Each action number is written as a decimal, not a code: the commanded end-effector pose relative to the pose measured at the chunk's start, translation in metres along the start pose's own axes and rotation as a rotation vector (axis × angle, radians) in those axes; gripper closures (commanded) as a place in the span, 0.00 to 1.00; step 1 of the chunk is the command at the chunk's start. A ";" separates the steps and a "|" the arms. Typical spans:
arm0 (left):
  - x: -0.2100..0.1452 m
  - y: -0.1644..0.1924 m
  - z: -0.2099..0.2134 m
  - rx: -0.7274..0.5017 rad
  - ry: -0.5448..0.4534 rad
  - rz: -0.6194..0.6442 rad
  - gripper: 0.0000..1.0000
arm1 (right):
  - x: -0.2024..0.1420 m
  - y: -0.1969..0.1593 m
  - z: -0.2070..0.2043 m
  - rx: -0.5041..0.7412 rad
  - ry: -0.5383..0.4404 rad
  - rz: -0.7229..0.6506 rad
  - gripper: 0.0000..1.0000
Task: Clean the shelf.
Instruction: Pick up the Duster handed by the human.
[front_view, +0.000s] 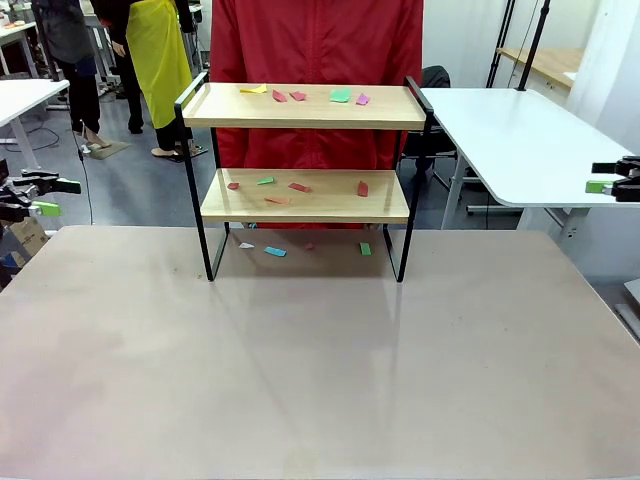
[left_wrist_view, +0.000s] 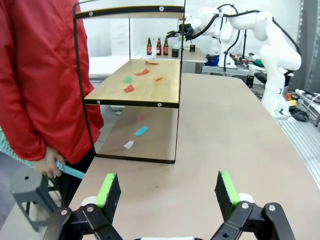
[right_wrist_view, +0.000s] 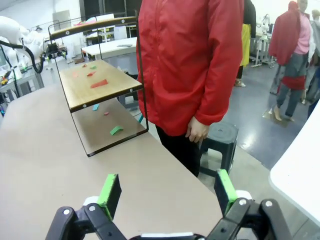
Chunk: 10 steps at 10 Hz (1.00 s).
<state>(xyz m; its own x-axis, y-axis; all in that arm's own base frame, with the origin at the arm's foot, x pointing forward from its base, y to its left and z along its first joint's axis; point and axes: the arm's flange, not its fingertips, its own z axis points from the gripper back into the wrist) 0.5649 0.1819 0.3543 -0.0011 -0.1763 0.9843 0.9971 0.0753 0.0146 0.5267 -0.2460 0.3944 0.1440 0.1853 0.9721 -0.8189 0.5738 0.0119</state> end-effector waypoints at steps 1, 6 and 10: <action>0.000 0.007 0.007 -0.014 -0.078 -0.061 0.00 | 0.008 -0.009 -0.001 0.024 -0.026 -0.021 0.00; -0.001 0.007 0.010 -0.049 -0.107 -0.069 0.00 | 0.013 -0.008 0.004 0.021 -0.053 -0.018 0.00; -0.003 0.002 0.008 -0.040 -0.085 -0.043 0.00 | 0.005 -0.007 0.005 0.010 -0.060 -0.007 0.00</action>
<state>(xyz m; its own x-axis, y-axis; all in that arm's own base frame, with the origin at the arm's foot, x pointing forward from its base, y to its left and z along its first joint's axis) 0.5669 0.1919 0.3523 -0.0490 -0.0926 0.9945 0.9980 0.0348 0.0524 0.5293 -0.2556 0.3960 0.1075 0.1365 0.9848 -0.8264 0.5629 0.0122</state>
